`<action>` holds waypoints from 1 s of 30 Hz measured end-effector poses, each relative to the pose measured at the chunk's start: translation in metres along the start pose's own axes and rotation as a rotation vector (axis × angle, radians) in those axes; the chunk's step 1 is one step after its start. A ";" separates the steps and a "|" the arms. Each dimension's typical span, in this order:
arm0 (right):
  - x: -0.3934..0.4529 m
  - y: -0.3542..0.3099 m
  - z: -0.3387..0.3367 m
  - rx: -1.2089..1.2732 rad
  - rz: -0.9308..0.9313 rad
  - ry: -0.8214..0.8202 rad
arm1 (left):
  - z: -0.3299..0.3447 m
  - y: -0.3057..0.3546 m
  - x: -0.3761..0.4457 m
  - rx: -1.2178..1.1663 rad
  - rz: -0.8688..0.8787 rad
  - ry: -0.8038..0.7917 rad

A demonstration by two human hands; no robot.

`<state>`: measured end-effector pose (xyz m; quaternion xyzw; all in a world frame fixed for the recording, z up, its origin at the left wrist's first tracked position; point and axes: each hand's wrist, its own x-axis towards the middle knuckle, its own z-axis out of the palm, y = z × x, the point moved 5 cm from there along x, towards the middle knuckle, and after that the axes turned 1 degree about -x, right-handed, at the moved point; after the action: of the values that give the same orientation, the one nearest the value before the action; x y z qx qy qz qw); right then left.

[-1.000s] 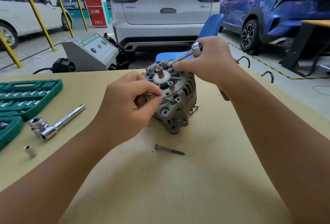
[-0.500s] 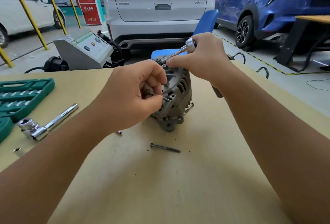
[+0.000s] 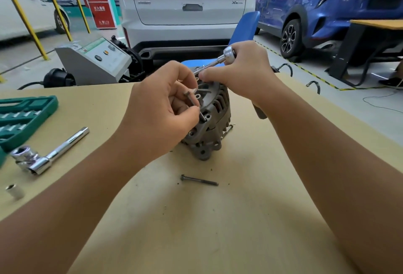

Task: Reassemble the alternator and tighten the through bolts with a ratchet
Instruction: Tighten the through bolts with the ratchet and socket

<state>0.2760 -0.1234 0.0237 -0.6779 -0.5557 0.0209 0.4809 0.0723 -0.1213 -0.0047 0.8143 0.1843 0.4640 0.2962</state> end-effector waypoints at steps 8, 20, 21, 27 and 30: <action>0.000 0.000 0.001 -0.006 -0.032 -0.003 | 0.007 -0.004 -0.015 -0.119 0.035 0.168; -0.001 -0.001 0.002 -0.011 -0.005 0.024 | 0.011 -0.004 -0.020 -0.159 0.041 0.267; -0.001 0.000 0.002 -0.005 -0.003 0.024 | 0.012 -0.003 -0.020 -0.146 0.053 0.262; -0.002 0.000 0.003 -0.025 -0.012 0.016 | 0.011 -0.003 -0.019 -0.120 0.062 0.258; -0.002 -0.001 0.003 -0.030 -0.009 0.010 | 0.012 -0.004 -0.020 -0.108 0.068 0.258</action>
<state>0.2734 -0.1228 0.0216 -0.6828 -0.5564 0.0067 0.4735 0.0730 -0.1335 -0.0251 0.7365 0.1680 0.5839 0.2973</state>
